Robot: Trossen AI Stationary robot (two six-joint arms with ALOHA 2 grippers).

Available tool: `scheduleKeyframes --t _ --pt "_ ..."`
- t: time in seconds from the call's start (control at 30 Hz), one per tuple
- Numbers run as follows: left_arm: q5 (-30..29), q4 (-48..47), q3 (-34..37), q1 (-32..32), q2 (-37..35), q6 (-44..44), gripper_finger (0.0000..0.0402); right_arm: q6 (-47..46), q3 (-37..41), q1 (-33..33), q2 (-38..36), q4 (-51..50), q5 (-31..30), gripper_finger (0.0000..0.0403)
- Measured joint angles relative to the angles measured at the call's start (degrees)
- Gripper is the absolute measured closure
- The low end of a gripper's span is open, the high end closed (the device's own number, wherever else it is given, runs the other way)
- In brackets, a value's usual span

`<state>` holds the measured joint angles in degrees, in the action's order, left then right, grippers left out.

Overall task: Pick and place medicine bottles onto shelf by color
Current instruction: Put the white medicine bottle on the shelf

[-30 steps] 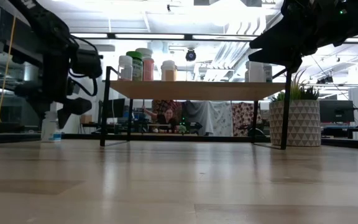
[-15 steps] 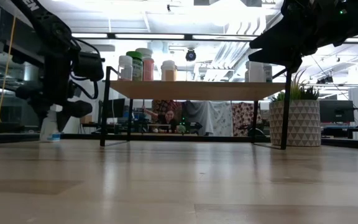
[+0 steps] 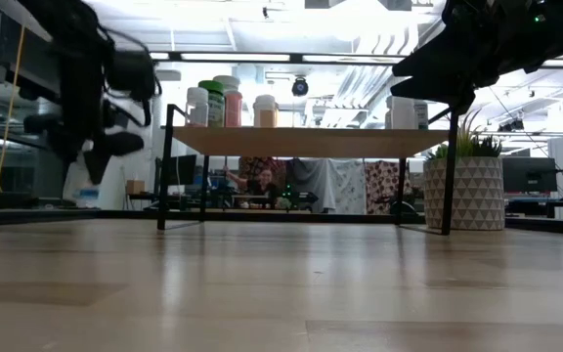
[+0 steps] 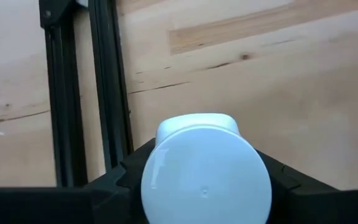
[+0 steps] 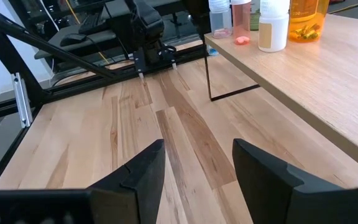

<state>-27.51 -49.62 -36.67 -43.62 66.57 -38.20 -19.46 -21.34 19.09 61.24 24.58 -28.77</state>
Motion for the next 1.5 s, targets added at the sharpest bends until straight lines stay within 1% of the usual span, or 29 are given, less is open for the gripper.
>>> scheduleKeyframes --t 0.1,0.2,0.33,0.43,0.5,0.57,0.67,0.73,0.83,0.9,0.93,1.0,1.1,1.17,1.33,1.4,1.5 --pt "1.2 -5.2 -2.5 3.0 -4.3 0.0 0.0234 0.0 0.0 0.0 0.0 0.0 0.0 0.0224" --pt "4.2 -9.5 -5.7 7.0 -8.5 0.5 0.024 0.0 0.0 0.0 0.0 0.0 0.0 0.0224" --pt "10.3 -14.1 -9.1 13.7 -13.9 1.3 0.0241 0.0 0.0 0.0 0.0 0.0 0.0 0.0224" --pt "17.0 -15.9 -10.5 19.5 -17.3 0.7 0.024 0.0 0.0 0.0 0.0 0.0 0.0 0.0224" --pt "21.6 -16.1 -11.1 23.8 -19.5 -1.0 0.024 0.0 0.0 0.0 0.0 0.0 0.0 0.0224" --pt "24.3 -15.7 -11.3 28.6 -21.1 -3.9 0.024 0.0 0.0 0.0 0.0 0.0 0.0 0.0224" --pt "24.9 -11.5 -11.3 36.1 -21.8 -8.0 0.0239 0.0 0.0 0.0 0.0 0.0 0.0 0.0224" --pt "24.6 -6.8 -11.3 40.7 -21.3 -9.6 0.0239 -0.3 0.0 0.0 0.0 0.0 0.0 0.0224" --pt "23.9 4.4 -11.3 46.7 -18.7 -10.1 0.0239 -1.1 0.0 0.0 0.0 0.0 0.0 0.0224" --pt "23.6 12.6 -11.5 49.6 -16.4 -9.6 0.0239 -1.1 0.0 0.0 0.0 0.0 0.0 0.0224" --pt "23.6 15.2 -12.5 50.6 -14.7 -9.0 0.0239 -1.1 0.0 0.0 0.0 0.0 0.0 0.0224" --pt "23.3 16.7 -16.0 51.9 -10.5 -6.7 0.0239 -1.1 0.0 0.0 0.0 0.0 0.0 0.0224" --pt "20.6 12.8 -24.4 52.3 -3.2 -2.6 0.0239 -0.4 0.0 0.0 0.0 0.6 0.0 0.0224" --pt "17.9 8.6 -31.6 51.9 2.2 1.6 0.0239 0.6 0.0 0.0 0.0 1.6 0.0 0.0224" --pt "10.7 -2.1 -50.1 48.4 15.2 11.9 0.0238 1.9 0.0 0.0 0.0 3.6 0.0 0.0224" --pt "9.1 -5.5 -56.6 46.6 20.0 16.0 0.0238 1.9 0.0 0.0 0.0 3.5 0.0 0.0224" --pt "8.7 -7.3 -64.5 43.7 26.3 21.7 0.0238 2.0 0.0 0.0 0.0 3.3 0.0 0.0224"
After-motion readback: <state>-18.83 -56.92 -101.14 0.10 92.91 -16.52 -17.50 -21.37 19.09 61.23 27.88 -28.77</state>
